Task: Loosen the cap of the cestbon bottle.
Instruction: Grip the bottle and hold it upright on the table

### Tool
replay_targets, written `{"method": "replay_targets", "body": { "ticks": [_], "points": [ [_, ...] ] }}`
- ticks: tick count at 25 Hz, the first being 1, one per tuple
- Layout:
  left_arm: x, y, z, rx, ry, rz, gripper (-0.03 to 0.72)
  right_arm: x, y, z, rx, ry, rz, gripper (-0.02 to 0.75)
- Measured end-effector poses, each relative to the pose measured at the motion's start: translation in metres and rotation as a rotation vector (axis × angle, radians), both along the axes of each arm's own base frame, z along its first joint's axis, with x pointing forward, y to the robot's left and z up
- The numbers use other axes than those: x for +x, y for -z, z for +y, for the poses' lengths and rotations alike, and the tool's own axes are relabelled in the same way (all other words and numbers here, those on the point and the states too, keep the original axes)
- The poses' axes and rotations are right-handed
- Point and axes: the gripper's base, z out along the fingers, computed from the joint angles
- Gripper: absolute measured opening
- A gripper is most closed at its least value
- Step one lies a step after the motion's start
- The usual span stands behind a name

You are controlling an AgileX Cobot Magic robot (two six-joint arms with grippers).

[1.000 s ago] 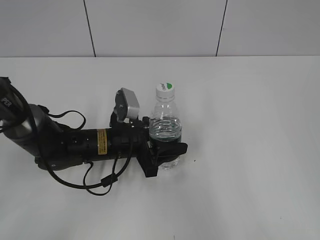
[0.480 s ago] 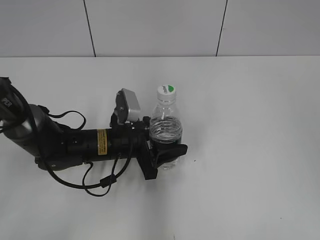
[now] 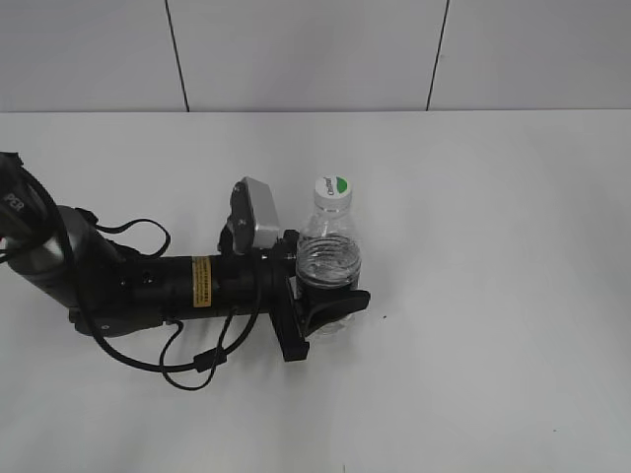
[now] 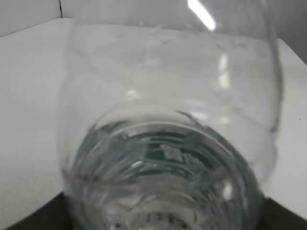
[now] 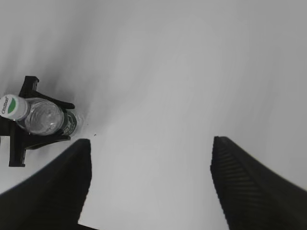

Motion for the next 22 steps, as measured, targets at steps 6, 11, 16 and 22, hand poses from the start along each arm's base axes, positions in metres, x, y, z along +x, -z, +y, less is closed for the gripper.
{"method": "replay_targets", "body": {
  "ticks": [6, 11, 16, 22],
  "points": [
    [0.000, 0.000, 0.000, 0.003, 0.008, -0.008, 0.400, 0.023, 0.002, 0.018, -0.014, -0.063, 0.018, 0.589],
    [-0.001, 0.000, -0.001, 0.007, 0.023, -0.023, 0.400, 0.038, 0.015, 0.059, -0.083, -0.194, 0.051, 0.589],
    [-0.001, 0.000, -0.001, 0.008, 0.026, -0.027, 0.400, 0.050, 0.039, 0.106, -0.094, -0.298, 0.128, 0.589],
    [-0.001, 0.000, -0.001, 0.008, 0.029, -0.028, 0.400, 0.059, 0.077, 0.147, -0.122, -0.375, 0.242, 0.589]
  ]
}}
